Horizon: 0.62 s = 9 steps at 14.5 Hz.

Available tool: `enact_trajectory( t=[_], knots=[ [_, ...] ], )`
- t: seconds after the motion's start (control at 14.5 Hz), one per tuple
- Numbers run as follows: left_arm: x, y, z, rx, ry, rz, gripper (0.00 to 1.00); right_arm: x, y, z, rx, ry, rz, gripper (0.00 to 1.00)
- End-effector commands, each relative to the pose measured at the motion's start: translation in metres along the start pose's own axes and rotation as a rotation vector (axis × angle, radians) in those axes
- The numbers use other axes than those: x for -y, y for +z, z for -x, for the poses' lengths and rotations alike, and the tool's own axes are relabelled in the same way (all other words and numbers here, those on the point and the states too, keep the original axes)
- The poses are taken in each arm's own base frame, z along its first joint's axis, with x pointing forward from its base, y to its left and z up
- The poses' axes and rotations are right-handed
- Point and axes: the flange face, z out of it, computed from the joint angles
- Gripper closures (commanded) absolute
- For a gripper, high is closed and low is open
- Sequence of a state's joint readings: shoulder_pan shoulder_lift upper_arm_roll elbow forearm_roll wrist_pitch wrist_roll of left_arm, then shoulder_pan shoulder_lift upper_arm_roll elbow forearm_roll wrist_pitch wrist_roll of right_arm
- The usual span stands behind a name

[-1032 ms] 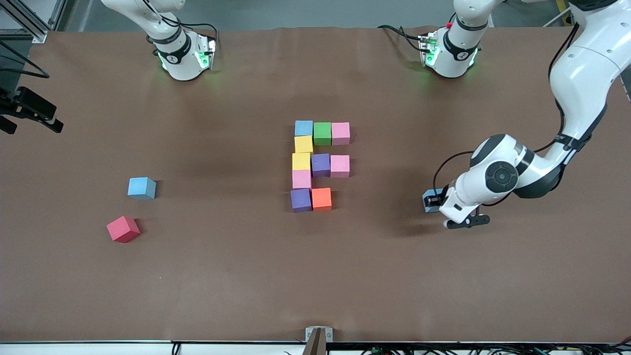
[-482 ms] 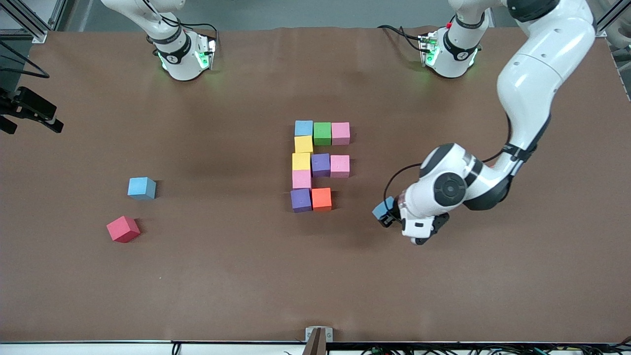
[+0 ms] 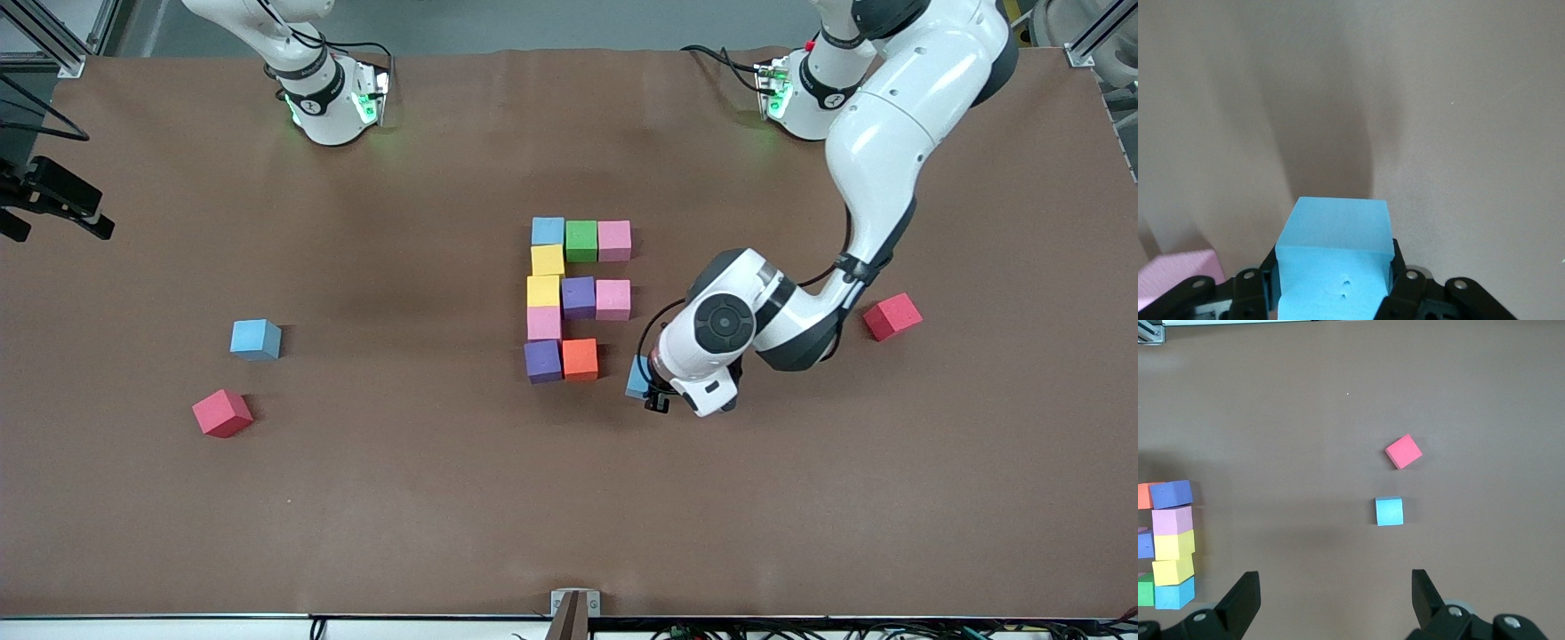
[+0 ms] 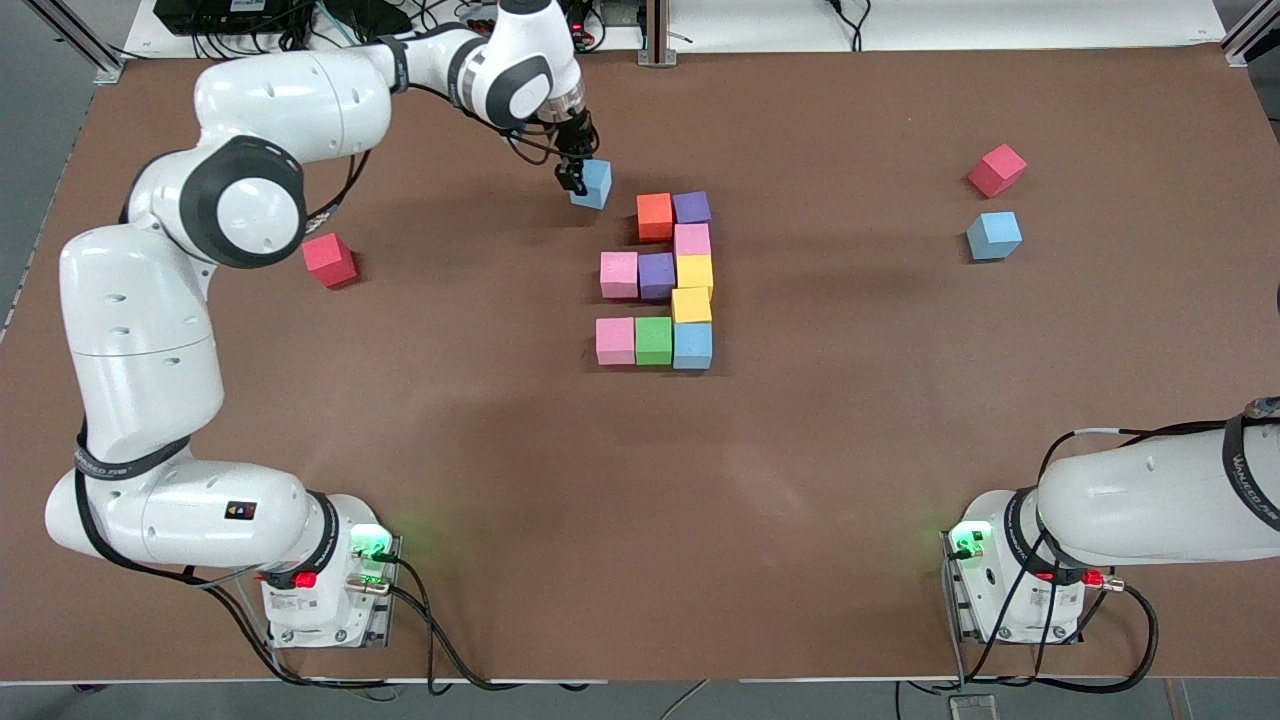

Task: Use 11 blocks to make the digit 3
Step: 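Place the light blue cube beside the orange cube with the left gripper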

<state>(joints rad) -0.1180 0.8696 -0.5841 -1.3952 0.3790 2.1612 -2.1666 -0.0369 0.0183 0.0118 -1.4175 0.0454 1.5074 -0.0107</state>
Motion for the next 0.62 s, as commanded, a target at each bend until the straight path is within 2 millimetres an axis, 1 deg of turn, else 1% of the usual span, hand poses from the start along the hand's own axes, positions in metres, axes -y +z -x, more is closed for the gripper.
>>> enact_trajectory(
  t=[0.0, 0.07, 0.28, 0.34, 0.41, 0.55],
  knots=[
    [0.001, 0.013, 0.017, -0.026, -0.155, 0.012, 0.89, 0.001, -0.003, 0.002, -0.006, 0.006, 0.004, 0.00],
    [0.003, 0.018, 0.017, -0.036, -0.193, 0.009, 0.89, 0.001, -0.003, 0.002, -0.008, 0.006, 0.004, 0.00],
    [0.005, 0.020, 0.017, -0.035, -0.267, 0.000, 0.87, 0.000, -0.003, 0.002, -0.008, 0.007, 0.002, 0.00],
    [0.007, 0.020, 0.020, -0.038, -0.266, -0.006, 0.87, 0.000, -0.003, 0.002, -0.008, 0.007, 0.002, 0.00],
    [0.012, 0.020, 0.027, -0.041, -0.269, -0.008, 0.87, 0.001, -0.003, 0.002, -0.008, 0.006, 0.004, 0.00],
    [0.020, 0.030, 0.029, -0.058, -0.295, -0.022, 0.88, 0.000, -0.003, 0.002, -0.008, 0.007, 0.002, 0.00]
  ],
)
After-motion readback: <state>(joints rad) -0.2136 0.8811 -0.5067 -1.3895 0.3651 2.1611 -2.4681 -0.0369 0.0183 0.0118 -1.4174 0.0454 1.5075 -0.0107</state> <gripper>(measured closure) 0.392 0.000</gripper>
